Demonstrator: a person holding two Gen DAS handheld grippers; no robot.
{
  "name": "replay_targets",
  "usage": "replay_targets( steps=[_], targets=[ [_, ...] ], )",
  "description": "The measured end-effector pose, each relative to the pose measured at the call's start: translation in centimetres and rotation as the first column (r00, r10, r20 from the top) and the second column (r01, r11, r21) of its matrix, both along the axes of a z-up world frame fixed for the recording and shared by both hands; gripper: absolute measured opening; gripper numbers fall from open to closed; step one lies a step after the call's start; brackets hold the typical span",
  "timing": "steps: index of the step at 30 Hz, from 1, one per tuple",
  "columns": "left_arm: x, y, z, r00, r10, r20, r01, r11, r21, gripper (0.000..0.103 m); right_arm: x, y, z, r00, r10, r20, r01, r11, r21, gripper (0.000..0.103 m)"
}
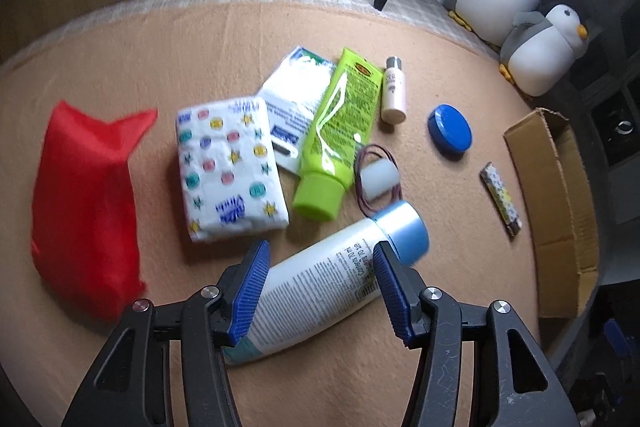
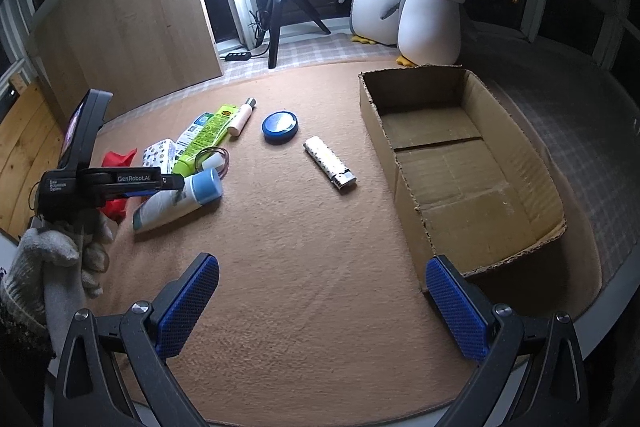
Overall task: Organize objects
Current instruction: 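Move the left tool to the white-and-blue spray bottle, then close the right tool on the spray bottle beside the left tool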
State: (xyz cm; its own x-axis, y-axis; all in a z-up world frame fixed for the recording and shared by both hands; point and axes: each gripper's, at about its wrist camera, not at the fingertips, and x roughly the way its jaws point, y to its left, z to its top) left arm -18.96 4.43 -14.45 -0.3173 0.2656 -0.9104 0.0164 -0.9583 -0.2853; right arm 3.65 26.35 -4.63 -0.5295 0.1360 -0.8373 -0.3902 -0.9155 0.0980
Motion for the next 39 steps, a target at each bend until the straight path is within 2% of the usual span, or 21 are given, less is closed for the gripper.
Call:
replay_targets(
  steps=[9, 13, 15, 16, 19, 22, 27, 30, 32, 33, 39],
  targets=[
    [2.4, 1.0, -1.5, 0.998, -0.046, 0.042, 0.045, 0.999, 0.027, 0.057, -0.3, -0.4, 0.0, 1.0, 0.011, 0.0, -0.011, 1.0, -0.006, 0.102],
    [3.8, 2.2, -1.5, 0.996, -0.084, 0.023, 0.083, 0.996, 0.024, 0.056, -0.6, -0.6, 0.0, 1.0, 0.021, 0.0, -0.021, 1.0, -0.012, 0.102],
    [4.3, 2.6, -1.5, 0.995, -0.093, 0.021, 0.092, 0.995, 0.033, 0.05, -0.6, -0.7, -0.2, 1.0, 0.024, 0.003, -0.024, 1.0, -0.013, 0.102],
    [4.6, 2.8, -1.5, 0.995, -0.093, 0.023, 0.092, 0.995, 0.046, 0.047, -0.6, -0.8, -0.2, 1.0, 0.024, 0.004, -0.024, 1.0, -0.014, 0.102],
    [5.2, 3.1, -1.5, 0.996, -0.088, 0.026, 0.086, 0.993, 0.077, 0.046, -0.6, -0.9, -0.3, 1.0, 0.025, 0.004, -0.025, 1.0, -0.014, 0.102],
    [5.9, 3.7, -1.6, 0.995, -0.097, 0.039, 0.09, 0.986, 0.143, 0.045, -0.5, -0.9, -0.3, 1.0, 0.026, 0.004, -0.026, 1.0, -0.014, 0.102],
    [7.0, 4.6, -1.2, 0.992, -0.123, 0.027, 0.118, 0.983, 0.142, 0.049, -0.9, -0.4, -0.7, 1.0, 0.02, 0.008, -0.02, 0.999, -0.04, 0.102],
    [7.2, 3.6, -0.6, 0.995, -0.096, 0.004, 0.095, 0.989, 0.112, 0.058, -1.5, -0.2, -0.8, 0.999, 0.037, 0.0, -0.037, 0.998, -0.044, 0.102],
    [7.3, 2.7, -0.2, 0.997, -0.07, -0.012, 0.071, 0.991, 0.111, 0.068, -2.4, -0.2, -1.0, 0.998, 0.064, -0.001, -0.064, 0.997, -0.053, 0.102],
    [7.3, 2.2, -0.1, 0.998, -0.063, -0.018, 0.065, 0.991, 0.114, 0.069, -2.9, -0.2, -1.1, 0.996, 0.087, -0.005, -0.087, 0.994, -0.065, 0.102],
    [7.2, 1.0, -0.1, 0.998, -0.055, -0.044, 0.059, 0.994, 0.097, 0.07, -7.6, 0.2, -3.7, 0.983, 0.179, 0.03, -0.168, 0.962, -0.216, 0.102]
  ],
)
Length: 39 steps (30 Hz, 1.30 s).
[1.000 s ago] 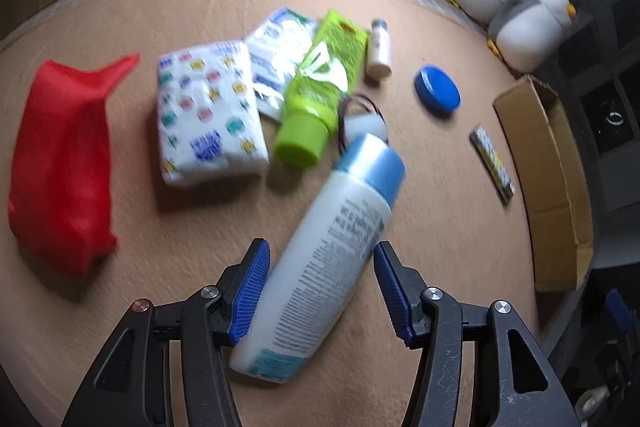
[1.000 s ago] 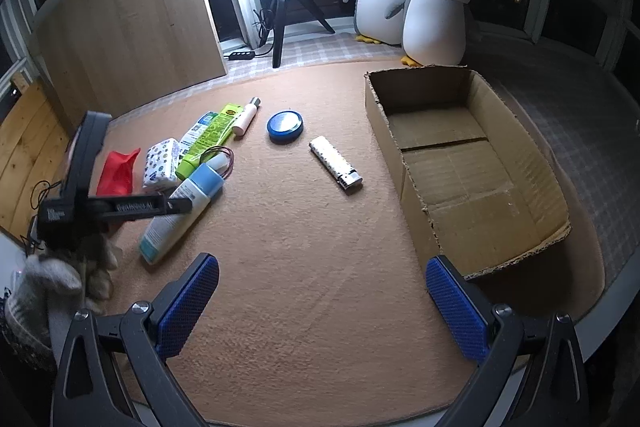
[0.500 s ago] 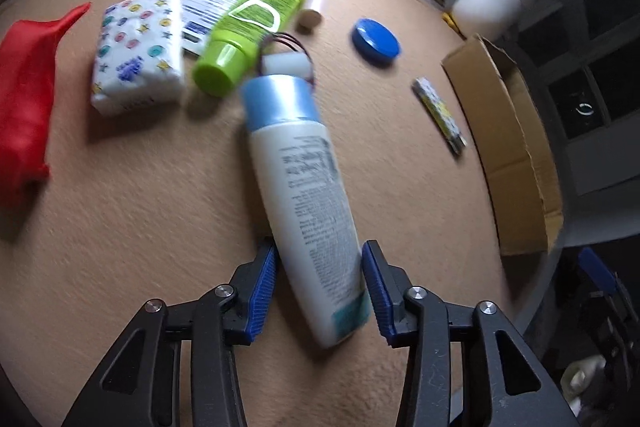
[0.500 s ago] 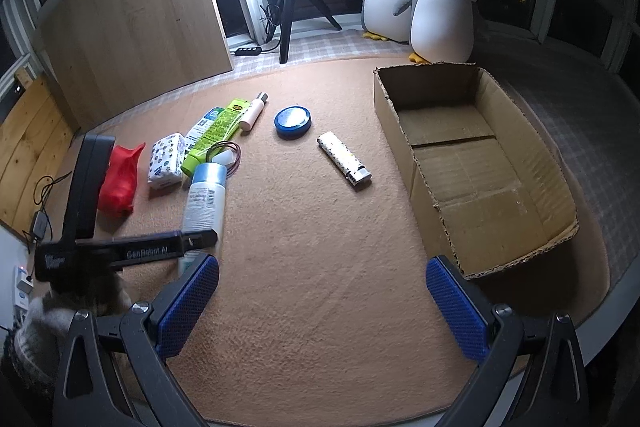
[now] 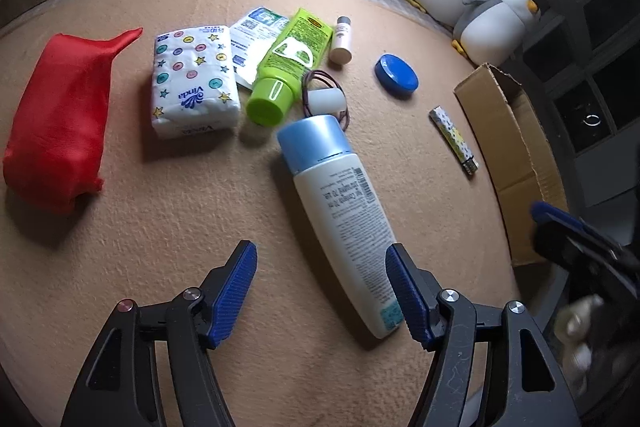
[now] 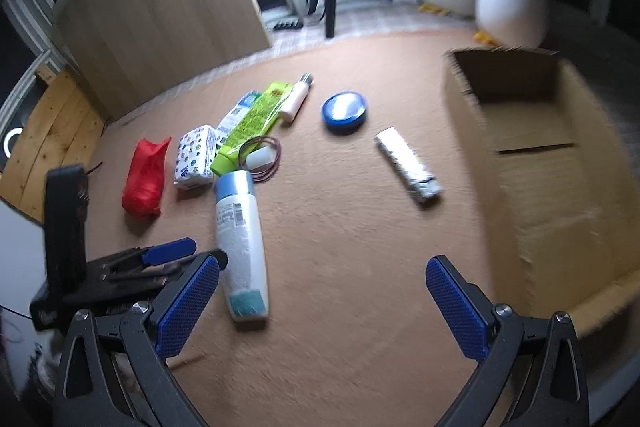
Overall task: Organize objects
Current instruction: 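Close the right tool on the spray bottle beside the left tool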
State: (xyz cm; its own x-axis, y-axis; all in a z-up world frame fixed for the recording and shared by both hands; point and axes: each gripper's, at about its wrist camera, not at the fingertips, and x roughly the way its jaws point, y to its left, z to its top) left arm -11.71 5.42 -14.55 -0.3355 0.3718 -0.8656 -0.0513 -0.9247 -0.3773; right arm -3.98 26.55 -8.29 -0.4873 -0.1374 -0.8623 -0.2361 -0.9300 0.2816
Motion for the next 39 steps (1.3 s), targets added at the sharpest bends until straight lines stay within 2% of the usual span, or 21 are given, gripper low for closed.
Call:
replay_targets(
  steps=[5, 13, 19, 22, 24, 26, 31, 39],
  targets=[
    [-0.3, 0.1, -0.6, 1.0, 0.002, 0.0, -0.002, 1.0, 0.021, 0.07, -3.9, -0.3, -2.5, 0.996, 0.075, 0.05, -0.071, 0.994, -0.079, 0.102],
    [-0.5, 0.7, -1.5, 1.0, 0.018, 0.015, -0.019, 0.997, 0.075, 0.07, -7.4, -2.5, -4.2, 0.978, 0.191, 0.087, -0.184, 0.979, -0.086, 0.101],
    [-0.7, 0.8, -1.7, 0.999, 0.033, 0.02, -0.035, 0.992, 0.123, 0.069, -8.8, -3.7, -5.7, 0.955, 0.265, 0.13, -0.248, 0.96, -0.131, 0.083],
    [-0.6, 1.0, -1.8, 0.999, 0.027, 0.026, -0.031, 0.988, 0.152, 0.062, -9.1, -4.0, -6.6, 0.946, 0.287, 0.152, -0.261, 0.95, -0.173, 0.07],
    [-0.6, 1.1, -1.9, 0.999, 0.029, 0.031, -0.034, 0.985, 0.168, 0.06, -9.1, -4.3, -6.8, 0.941, 0.3, 0.156, -0.271, 0.945, -0.181, 0.068],
    [-0.6, 1.4, -1.9, 0.999, 0.024, 0.035, -0.03, 0.983, 0.183, 0.05, -9.2, -4.6, -6.8, 0.935, 0.318, 0.156, -0.289, 0.94, -0.182, 0.065],
    [-0.5, 2.2, -2.1, 0.999, 0.018, 0.037, -0.024, 0.983, 0.181, 0.046, -9.1, -5.2, -7.0, 0.92, 0.357, 0.164, -0.32, 0.922, -0.217, 0.043],
    [0.0, 3.5, -1.2, 1.0, 0.009, 0.015, -0.012, 0.984, 0.179, 0.046, -8.0, -4.4, -6.7, 0.935, 0.325, 0.143, -0.29, 0.931, -0.221, 0.043]
  ],
)
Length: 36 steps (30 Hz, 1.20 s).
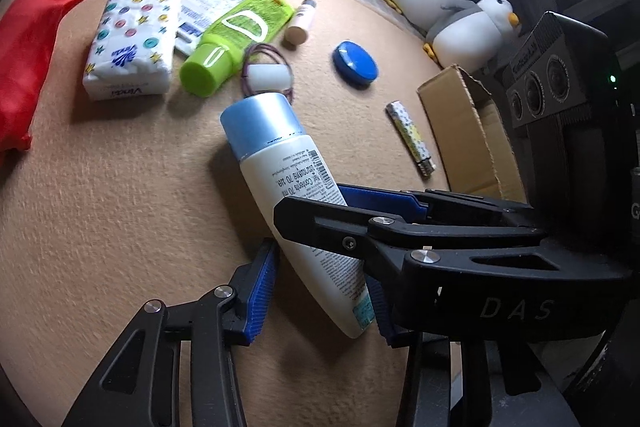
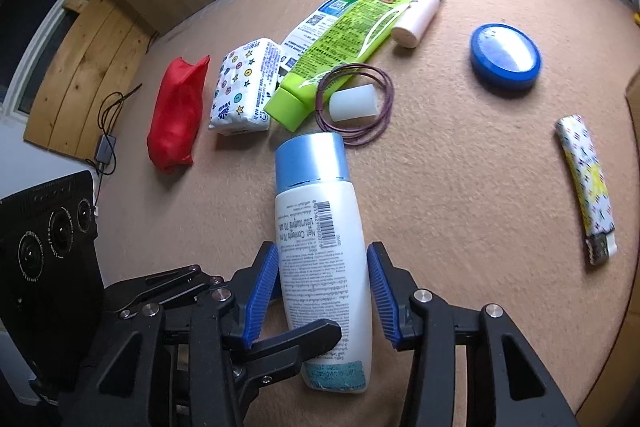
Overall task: Organize objects
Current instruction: 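Close the right tool on the spray bottle beside the left tool, then carry the spray bottle with the right tool into the cardboard box and release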
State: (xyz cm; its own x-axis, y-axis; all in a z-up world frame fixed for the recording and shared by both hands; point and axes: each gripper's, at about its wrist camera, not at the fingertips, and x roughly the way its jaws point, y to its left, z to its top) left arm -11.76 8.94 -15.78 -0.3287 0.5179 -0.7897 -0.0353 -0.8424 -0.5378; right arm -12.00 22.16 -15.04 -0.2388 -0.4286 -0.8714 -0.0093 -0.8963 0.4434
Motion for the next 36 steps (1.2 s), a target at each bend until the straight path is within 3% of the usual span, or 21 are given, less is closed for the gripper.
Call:
replay_targets(
  steps=[9, 23, 30, 36],
  targets=[
    [0.2, 3.5, 3.6, 0.996, -0.05, -0.081, 0.05, 0.999, 0.0, 0.046, 2.6, 2.8, 3.1, 0.994, -0.069, -0.082, 0.07, 0.998, 0.002, 0.043],
    [-2.0, 15.8, 8.2, 0.952, -0.236, -0.196, 0.244, 0.97, 0.018, 0.046, 8.1, 13.1, 8.8, 0.945, -0.263, -0.197, 0.277, 0.959, 0.052, 0.043],
    [-3.7, 22.6, 7.8, 0.93, -0.314, -0.191, 0.324, 0.946, 0.027, 0.046, 10.4, 18.4, 8.7, 0.916, -0.35, -0.198, 0.369, 0.926, 0.072, 0.043],
    [-4.4, 25.6, 6.7, 0.923, -0.349, -0.163, 0.358, 0.933, 0.032, 0.046, 11.3, 21.5, 7.2, 0.898, -0.406, -0.168, 0.422, 0.904, 0.068, 0.043]
  ],
)
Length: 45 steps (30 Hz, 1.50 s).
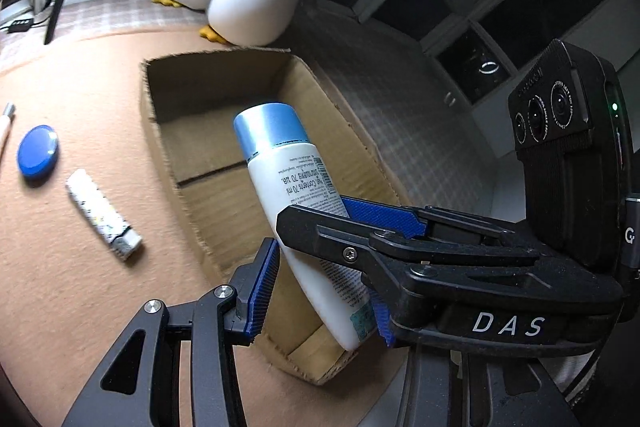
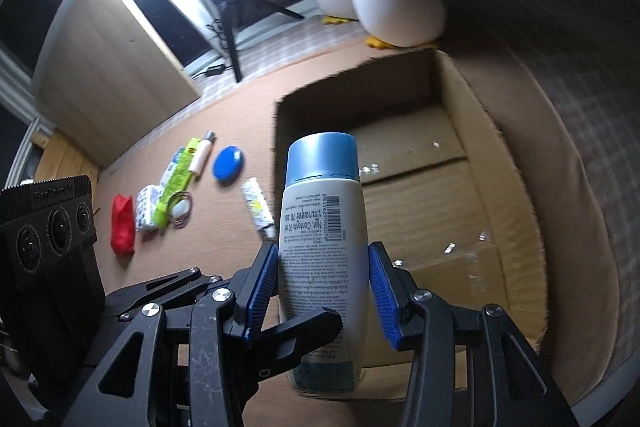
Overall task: Organize objects
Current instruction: 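Carry the spray bottle with the right tool into the cardboard box and release, then move the left tool to the polka-dot tissue pack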
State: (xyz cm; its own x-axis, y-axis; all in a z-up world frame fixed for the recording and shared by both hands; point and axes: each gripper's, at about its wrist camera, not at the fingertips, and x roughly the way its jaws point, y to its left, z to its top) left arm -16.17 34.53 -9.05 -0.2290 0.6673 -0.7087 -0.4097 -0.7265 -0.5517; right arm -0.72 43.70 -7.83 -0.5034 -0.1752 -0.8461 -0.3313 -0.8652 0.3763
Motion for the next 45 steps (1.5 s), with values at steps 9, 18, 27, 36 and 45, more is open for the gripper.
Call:
replay_targets(
  steps=[9, 18, 27, 36, 45],
  targets=[
    [-0.1, -0.1, -0.3, 1.0, 0.001, -0.014, -0.002, 0.999, -0.05, 0.063, 0.0, 1.3, -0.4, 0.999, -0.036, 0.002, 0.036, 0.999, 0.013, 0.047],
    [0.2, -3.5, 0.4, 0.999, 0.032, -0.038, -0.036, 0.996, -0.087, 0.063, 0.1, 0.8, 0.3, 0.998, -0.059, -0.014, 0.059, 0.998, 0.024, 0.057],
    [0.6, -9.6, 0.6, 0.994, 0.103, -0.044, -0.107, 0.988, -0.111, 0.063, 0.1, -1.8, 1.6, 0.997, -0.06, -0.046, 0.061, 0.998, 0.023, 0.057],
    [0.3, -18.1, 0.1, 0.974, 0.225, -0.036, -0.228, 0.96, -0.16, 0.063, -0.4, -5.6, 1.7, 0.999, -0.032, -0.043, 0.034, 0.999, 0.032, 0.057],
    [-2.1, -27.5, -0.3, 0.928, 0.369, -0.044, -0.369, 0.901, -0.229, 0.063, -1.1, -9.2, 1.5, 0.999, -0.012, -0.04, 0.013, 0.999, 0.043, 0.057]
  ],
)
